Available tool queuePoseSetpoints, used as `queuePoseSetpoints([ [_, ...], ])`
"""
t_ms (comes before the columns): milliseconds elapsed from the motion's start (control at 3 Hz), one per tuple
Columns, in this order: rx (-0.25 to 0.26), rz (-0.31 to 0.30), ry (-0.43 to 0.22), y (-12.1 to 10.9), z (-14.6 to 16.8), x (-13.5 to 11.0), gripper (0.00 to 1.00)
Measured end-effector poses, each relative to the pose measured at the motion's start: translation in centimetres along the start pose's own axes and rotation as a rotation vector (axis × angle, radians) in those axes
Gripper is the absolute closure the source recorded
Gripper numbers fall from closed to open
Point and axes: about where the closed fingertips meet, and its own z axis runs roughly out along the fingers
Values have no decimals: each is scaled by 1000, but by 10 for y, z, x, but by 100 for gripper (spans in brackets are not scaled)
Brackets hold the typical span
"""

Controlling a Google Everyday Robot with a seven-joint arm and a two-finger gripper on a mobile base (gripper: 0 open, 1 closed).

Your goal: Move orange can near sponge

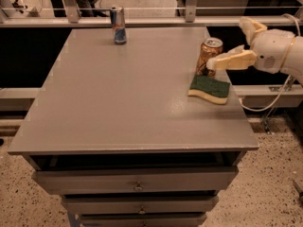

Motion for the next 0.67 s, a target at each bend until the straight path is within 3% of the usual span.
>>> queuePoseSetpoints([
  [333, -68, -158, 57, 31, -57, -77, 0],
  [667, -88, -146, 56, 36, -53, -71, 0],
])
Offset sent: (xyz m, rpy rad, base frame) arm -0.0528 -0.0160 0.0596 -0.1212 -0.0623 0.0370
